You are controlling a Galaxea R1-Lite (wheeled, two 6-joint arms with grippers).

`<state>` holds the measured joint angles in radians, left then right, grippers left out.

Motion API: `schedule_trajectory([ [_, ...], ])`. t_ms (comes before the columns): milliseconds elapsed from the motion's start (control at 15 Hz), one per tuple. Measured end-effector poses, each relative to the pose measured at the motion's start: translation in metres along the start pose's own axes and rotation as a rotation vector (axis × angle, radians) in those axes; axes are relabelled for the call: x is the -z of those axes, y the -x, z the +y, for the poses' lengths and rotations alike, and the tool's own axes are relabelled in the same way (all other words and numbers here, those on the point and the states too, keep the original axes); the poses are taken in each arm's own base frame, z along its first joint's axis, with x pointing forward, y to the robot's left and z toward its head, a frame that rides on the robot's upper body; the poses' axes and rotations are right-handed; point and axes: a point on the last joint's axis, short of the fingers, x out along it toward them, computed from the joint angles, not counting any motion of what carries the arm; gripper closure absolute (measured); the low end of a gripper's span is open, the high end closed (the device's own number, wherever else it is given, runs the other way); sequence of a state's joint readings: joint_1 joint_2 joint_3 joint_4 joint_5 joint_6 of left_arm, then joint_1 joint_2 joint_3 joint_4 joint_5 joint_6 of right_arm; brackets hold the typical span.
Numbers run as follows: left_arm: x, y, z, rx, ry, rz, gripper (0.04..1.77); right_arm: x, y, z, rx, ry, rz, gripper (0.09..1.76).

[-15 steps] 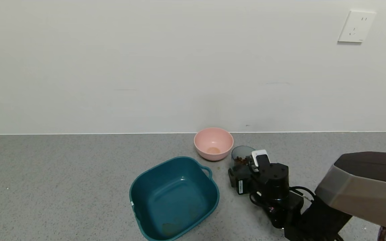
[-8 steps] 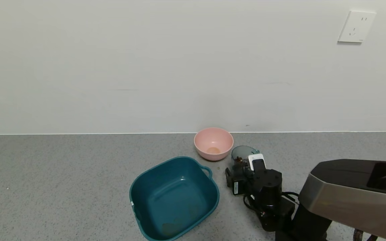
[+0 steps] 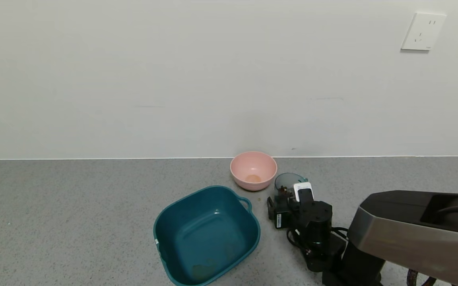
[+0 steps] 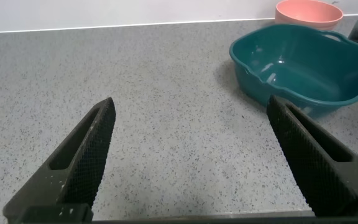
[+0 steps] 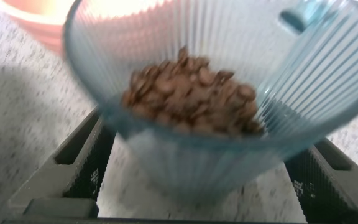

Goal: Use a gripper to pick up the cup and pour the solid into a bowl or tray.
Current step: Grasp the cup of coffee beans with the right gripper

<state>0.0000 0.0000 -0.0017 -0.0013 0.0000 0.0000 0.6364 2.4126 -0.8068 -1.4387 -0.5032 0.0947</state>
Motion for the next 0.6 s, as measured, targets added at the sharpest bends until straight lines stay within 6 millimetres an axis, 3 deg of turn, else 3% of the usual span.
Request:
schedule_trajectory([
  [333,0.0000,0.0000,0.0000,0.000,0.000,0.000,0.06,0.0014,-0.0046,-0.0002,0.004,0.007,-0.014,0.14],
  [467,0.0000,0.0000,0.0000,0.000,0.000,0.000,0.06,0.0001,-0.0046,0.0009,-0.001,0.003,-0.034,0.44],
  [600,0.0000,0.0000,0.0000,0.000,0.000,0.000,0.06,0.0012,-0.0041,0.0005,0.000,0.008,-0.030,0.48],
])
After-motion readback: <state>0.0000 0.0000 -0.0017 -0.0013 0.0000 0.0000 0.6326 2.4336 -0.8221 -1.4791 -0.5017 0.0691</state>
